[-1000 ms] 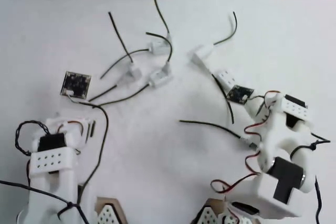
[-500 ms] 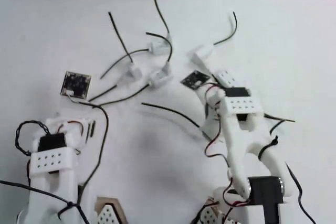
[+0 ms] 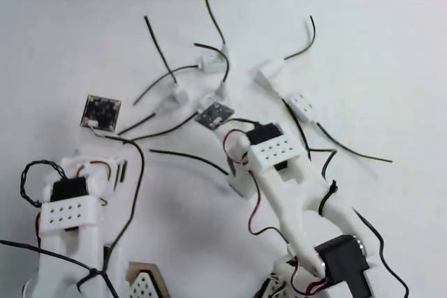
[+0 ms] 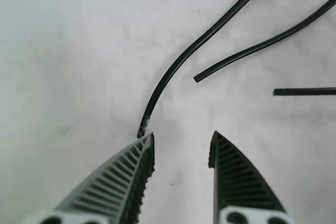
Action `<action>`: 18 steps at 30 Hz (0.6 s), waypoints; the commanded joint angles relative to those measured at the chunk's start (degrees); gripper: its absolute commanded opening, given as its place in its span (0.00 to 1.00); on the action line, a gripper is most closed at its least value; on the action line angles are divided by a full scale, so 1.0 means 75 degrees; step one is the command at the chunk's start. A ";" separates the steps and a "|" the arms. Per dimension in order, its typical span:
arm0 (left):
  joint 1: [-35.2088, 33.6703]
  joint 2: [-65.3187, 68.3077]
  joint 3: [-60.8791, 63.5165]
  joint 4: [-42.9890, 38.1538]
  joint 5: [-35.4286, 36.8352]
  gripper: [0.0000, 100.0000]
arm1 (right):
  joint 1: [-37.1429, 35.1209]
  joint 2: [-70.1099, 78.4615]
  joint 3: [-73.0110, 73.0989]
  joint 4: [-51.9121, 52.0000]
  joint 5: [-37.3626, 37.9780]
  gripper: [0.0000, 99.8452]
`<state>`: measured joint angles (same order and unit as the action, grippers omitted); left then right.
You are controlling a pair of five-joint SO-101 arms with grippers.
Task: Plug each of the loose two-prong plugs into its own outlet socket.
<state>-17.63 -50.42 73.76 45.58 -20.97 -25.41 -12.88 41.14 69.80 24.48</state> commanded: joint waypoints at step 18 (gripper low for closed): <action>-0.0053 -0.0170 -0.0023 -0.0141 -0.0211 0.18 | -0.1014 -0.1963 0.0481 0.1119 0.0996 0.17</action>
<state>-17.63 -50.42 73.76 45.58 -21.05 -31.91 -25.54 42.64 79.47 29.76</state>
